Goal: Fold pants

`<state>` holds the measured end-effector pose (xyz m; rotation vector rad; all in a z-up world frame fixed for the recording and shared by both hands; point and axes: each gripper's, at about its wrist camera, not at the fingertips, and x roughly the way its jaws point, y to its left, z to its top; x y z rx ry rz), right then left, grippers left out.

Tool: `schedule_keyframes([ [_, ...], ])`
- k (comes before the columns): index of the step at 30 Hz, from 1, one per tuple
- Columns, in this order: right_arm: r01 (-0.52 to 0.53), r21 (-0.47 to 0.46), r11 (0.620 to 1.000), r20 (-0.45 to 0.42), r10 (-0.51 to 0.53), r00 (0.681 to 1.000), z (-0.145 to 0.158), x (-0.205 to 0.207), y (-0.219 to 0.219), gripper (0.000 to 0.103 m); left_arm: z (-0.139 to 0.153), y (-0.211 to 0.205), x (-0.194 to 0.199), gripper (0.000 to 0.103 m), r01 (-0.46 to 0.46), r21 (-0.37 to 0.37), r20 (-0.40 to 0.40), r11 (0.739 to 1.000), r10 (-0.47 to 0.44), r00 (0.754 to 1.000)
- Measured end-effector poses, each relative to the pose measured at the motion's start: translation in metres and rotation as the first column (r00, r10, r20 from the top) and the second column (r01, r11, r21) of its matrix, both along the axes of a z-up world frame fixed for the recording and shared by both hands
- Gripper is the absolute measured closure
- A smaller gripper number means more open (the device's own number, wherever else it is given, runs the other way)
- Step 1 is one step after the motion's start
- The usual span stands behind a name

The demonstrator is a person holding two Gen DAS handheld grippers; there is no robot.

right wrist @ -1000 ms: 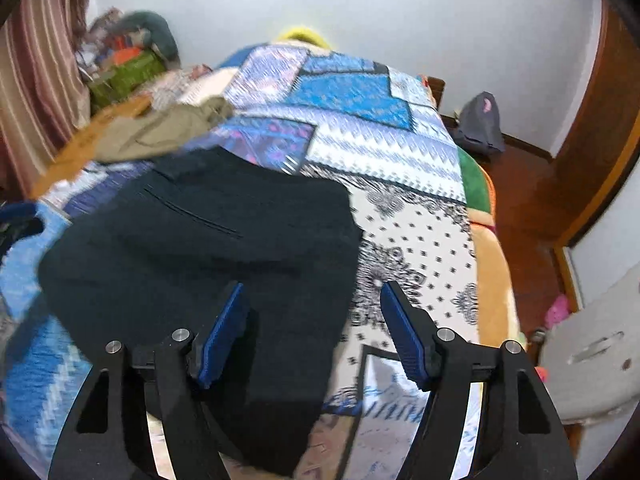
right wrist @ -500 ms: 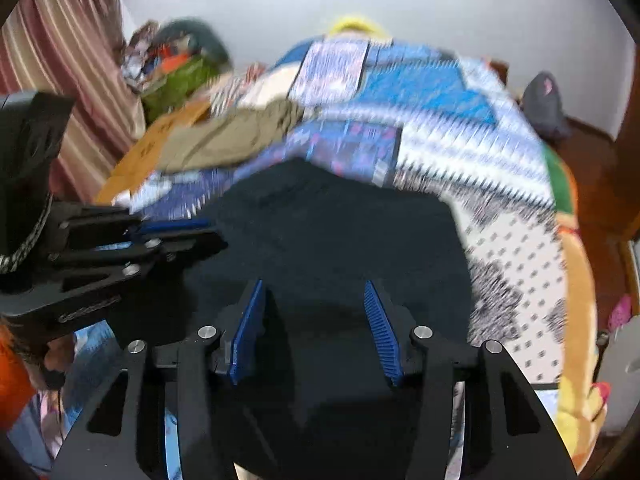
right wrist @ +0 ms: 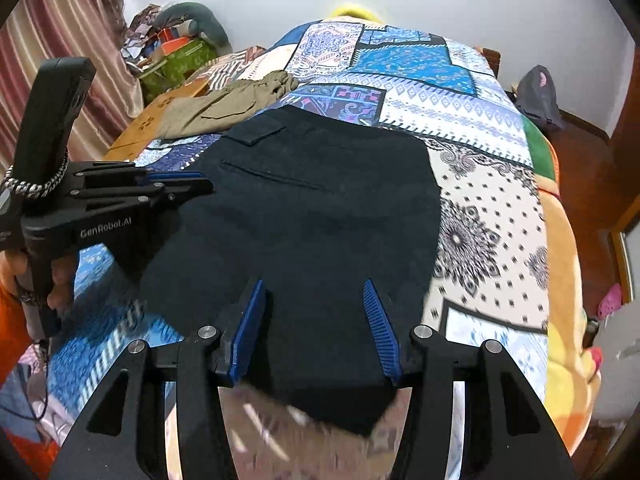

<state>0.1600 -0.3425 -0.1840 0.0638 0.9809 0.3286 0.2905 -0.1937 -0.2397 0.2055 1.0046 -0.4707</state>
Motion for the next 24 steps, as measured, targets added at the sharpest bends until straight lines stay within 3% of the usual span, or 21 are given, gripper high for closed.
schedule_keyframes([
  [5,0.016,-0.008,1.000,0.017,-0.016,1.000,0.009,-0.017,-0.010,0.055,0.010,0.008,-0.020,0.091,-0.016,0.012,0.021,1.000,0.016,1.000],
  [8,0.040,0.010,0.999,0.026,-0.040,0.999,0.015,-0.022,-0.018,0.055,0.023,0.018,-0.027,0.089,-0.030,-0.018,0.022,0.999,0.031,0.999],
  [11,0.072,0.029,0.997,0.055,-0.073,0.996,0.024,-0.026,-0.030,0.055,0.033,0.025,-0.026,0.076,-0.056,-0.042,0.025,0.998,0.057,0.998],
  [13,0.089,0.026,0.996,0.071,-0.091,0.993,0.028,-0.025,-0.037,0.055,0.039,0.029,-0.021,0.061,-0.069,-0.033,0.048,0.997,0.071,0.996],
  [17,0.126,0.028,0.992,0.087,-0.128,0.988,0.029,-0.013,-0.047,0.051,0.041,0.031,-0.009,0.049,-0.078,-0.013,0.067,0.997,0.079,0.995],
  [21,0.146,0.065,0.987,0.046,-0.149,0.988,0.016,0.007,-0.054,0.049,0.030,0.030,0.010,0.044,-0.065,-0.010,0.018,0.998,0.065,0.998],
  [24,0.162,0.110,0.981,-0.024,-0.160,0.987,-0.002,0.026,-0.057,0.049,0.013,0.028,0.030,0.043,-0.056,-0.030,-0.087,0.998,0.053,0.995],
])
